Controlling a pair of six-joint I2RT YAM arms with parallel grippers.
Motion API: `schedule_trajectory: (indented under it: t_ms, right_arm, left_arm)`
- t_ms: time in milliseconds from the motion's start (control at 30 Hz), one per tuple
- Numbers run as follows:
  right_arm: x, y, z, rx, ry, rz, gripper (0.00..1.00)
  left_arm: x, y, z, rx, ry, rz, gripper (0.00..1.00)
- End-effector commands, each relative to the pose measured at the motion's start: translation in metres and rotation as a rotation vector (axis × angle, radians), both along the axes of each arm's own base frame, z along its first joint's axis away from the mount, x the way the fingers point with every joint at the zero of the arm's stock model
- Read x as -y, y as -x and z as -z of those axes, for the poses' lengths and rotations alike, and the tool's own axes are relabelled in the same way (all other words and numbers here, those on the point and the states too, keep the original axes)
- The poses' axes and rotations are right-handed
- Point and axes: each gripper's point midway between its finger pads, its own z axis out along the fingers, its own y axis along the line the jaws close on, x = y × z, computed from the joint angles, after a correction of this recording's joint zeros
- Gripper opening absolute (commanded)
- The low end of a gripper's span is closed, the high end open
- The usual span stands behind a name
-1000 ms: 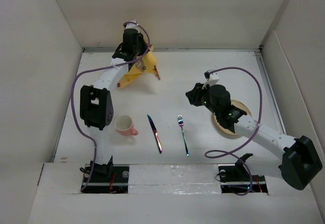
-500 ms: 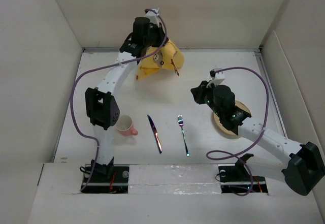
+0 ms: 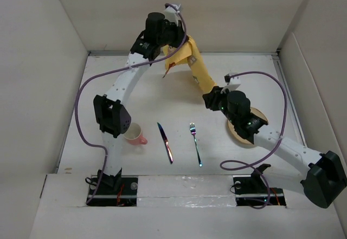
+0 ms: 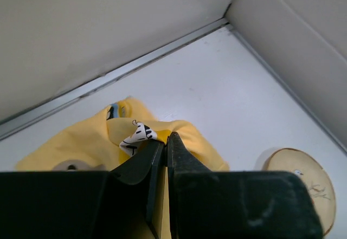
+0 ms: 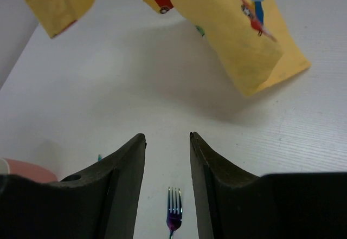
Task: Set the dinner table for one person
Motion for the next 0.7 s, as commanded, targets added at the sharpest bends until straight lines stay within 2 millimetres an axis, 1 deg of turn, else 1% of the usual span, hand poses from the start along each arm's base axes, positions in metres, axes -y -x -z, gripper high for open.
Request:
schedule_trajectory:
  t_ms: [0, 33, 67, 100, 167, 200, 233, 267, 300, 333, 367, 400, 433, 467, 500, 533, 567, 600, 633, 667]
  right_arm:
    - [0.009, -0.005, -0.026, 0.072, -0.017, 0.048, 0.44]
    - [0.01, -0.004, -0.028, 0.078, -0.014, 0.052, 0.46]
    - [0.011, -0.003, -0.028, 0.076, -0.01, 0.053, 0.48]
    - [0.017, -0.004, -0.03, 0.08, -0.01, 0.072, 0.5]
    - [0.022, -0.007, -0.027, 0.072, -0.009, 0.095, 0.61]
    - [0.025, -0.011, -0.026, 0.066, -0.008, 0.1, 0.65]
    - [0.022, -0.012, -0.019, 0.043, -0.005, 0.094, 0.71]
    - [0.025, -0.016, -0.015, 0.03, 0.002, 0.105, 0.73]
    - [0.023, -0.017, -0.011, 0.019, 0.003, 0.1, 0.75]
    - [0.027, -0.025, -0.003, -0.002, 0.009, 0.119, 0.8]
    - [0.028, -0.03, 0.001, -0.013, 0.009, 0.127, 0.82]
    - [0.023, -0.032, 0.006, -0.027, 0.008, 0.114, 0.84]
    - [0.024, -0.04, 0.006, -0.033, -0.002, 0.125, 0.88]
    - [0.022, -0.05, 0.025, -0.077, 0.018, 0.126, 0.88]
    - [0.015, -0.053, 0.032, -0.101, 0.019, 0.105, 0.88]
    - [0.011, -0.059, 0.04, -0.118, 0.025, 0.103, 0.88]
    - [0.005, -0.07, 0.054, -0.131, 0.033, 0.106, 0.88]
    - [-0.001, -0.074, 0.062, -0.146, 0.035, 0.086, 0.88]
    - [-0.004, -0.079, 0.068, -0.16, 0.038, 0.09, 0.87]
    - [-0.003, -0.09, 0.066, -0.143, 0.028, 0.111, 0.86]
  left_arm:
    - [0.056, 0.034, -0.068, 0.128, 0.137, 0.173, 0.0]
    - [0.06, 0.032, -0.066, 0.112, 0.155, 0.176, 0.0]
    - [0.057, 0.028, -0.07, 0.129, 0.156, 0.152, 0.0]
    - [0.054, 0.026, -0.069, 0.133, 0.146, 0.133, 0.0]
    - [0.038, 0.017, -0.066, 0.139, 0.131, 0.088, 0.0]
    - [0.031, 0.012, -0.05, 0.101, 0.118, 0.077, 0.0]
    - [0.023, 0.012, -0.053, 0.104, 0.127, 0.069, 0.0]
    - [0.01, 0.007, -0.047, 0.087, 0.132, 0.059, 0.0]
    - [0.006, 0.006, -0.021, 0.041, 0.116, 0.053, 0.0]
    - [-0.002, 0.007, -0.019, 0.046, 0.111, 0.042, 0.0]
    - [-0.009, 0.002, -0.011, 0.045, 0.097, 0.019, 0.0]
    - [-0.017, -0.002, 0.006, 0.025, 0.07, 0.002, 0.0]
    - [-0.024, -0.007, 0.018, 0.006, 0.058, -0.015, 0.0]
    - [-0.027, -0.009, 0.023, 0.0, 0.059, -0.013, 0.0]
    - [-0.036, -0.015, 0.035, -0.02, 0.052, -0.018, 0.0]
    - [-0.039, -0.019, 0.046, -0.037, 0.044, -0.019, 0.0]
    - [-0.039, -0.021, 0.053, -0.048, 0.034, -0.018, 0.0]
    - [-0.047, -0.027, 0.057, -0.052, 0.027, -0.032, 0.0]
    - [-0.056, -0.033, 0.069, -0.07, 0.012, -0.045, 0.0]
    - [-0.057, -0.036, 0.075, -0.078, 0.001, -0.058, 0.0]
